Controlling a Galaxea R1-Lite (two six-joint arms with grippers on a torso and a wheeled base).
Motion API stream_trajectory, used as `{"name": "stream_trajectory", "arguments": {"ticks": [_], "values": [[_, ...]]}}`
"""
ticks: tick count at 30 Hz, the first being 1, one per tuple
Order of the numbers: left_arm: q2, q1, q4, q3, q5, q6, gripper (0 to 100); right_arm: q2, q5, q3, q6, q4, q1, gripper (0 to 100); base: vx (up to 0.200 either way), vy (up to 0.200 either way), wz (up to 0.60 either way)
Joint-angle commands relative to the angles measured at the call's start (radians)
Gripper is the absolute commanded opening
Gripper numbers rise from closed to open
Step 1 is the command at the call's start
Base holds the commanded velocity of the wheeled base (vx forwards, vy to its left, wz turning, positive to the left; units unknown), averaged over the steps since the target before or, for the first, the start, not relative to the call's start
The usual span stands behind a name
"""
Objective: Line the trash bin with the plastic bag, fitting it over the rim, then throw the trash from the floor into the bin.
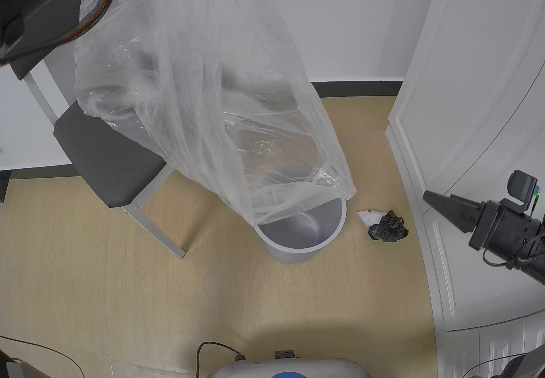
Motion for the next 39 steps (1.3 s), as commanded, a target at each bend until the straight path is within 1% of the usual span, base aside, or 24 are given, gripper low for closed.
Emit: {"name": "stream_trajectory", "arguments": {"ticks": [1, 4, 8, 12, 16, 21, 26, 27, 29, 34, 39], "values": [[-0.006, -0.001, 0.0, -0.025, 0.001, 0.005, 0, 0.06, -0.002, 0.015, 0.016, -0.005, 0.073, 100, 0.0, 0.0, 0.0], [-0.006, -0.001, 0.003, -0.034, -0.001, 0.007, 0, 0.078, -0.002, 0.017, 0.045, -0.013, 0.091, 100, 0.0, 0.0, 0.0], [-0.006, -0.003, 0.0, -0.035, -0.002, 0.007, 0, 0.078, 0.0, 0.014, 0.072, -0.015, 0.093, 100, 0.0, 0.0, 0.0], [-0.003, -0.003, -0.002, -0.035, -0.002, 0.007, 0, 0.069, 0.001, 0.014, 0.077, -0.015, 0.105, 100, 0.0, 0.0, 0.0], [0.002, -0.032, -0.002, -0.035, -0.004, 0.007, 0, 0.072, 0.003, 0.012, 0.082, -0.016, 0.11, 100, 0.0, 0.0, 0.0], [0.01, -0.064, -0.009, -0.043, -0.002, 0.007, 0, 0.081, 0.003, 0.009, 0.12, -0.016, 0.151, 100, 0.0, 0.0, 0.0], [0.013, -0.067, -0.008, -0.055, -0.002, 0.016, 0, 0.095, 0.003, 0.012, 0.147, -0.018, 0.189, 100, 0.0, 0.0, 0.0], [0.019, -0.069, -0.009, -0.065, -0.002, 0.045, 0, 0.113, 0.003, 0.015, 0.163, -0.03, 0.212, 100, 0.0, 0.0, 0.0], [0.02, -0.073, -0.008, -0.071, -0.002, 0.056, 0, 0.136, 0.003, 0.018, 0.17, -0.051, 0.231, 100, 0.0, 0.0, 0.0], [0.026, -0.078, -0.005, -0.074, 0.001, 0.057, 0, 0.167, 0.0, 0.029, 0.172, -0.111, 0.24, 100, 0.0, 0.0, 0.0], [0.056, -0.076, -0.008, -0.092, 0.002, 0.056, 0, 0.121, 0.007, 0.038, 0.161, -0.121, 0.242, 100, 0.0, 0.0, 0.0]]}}
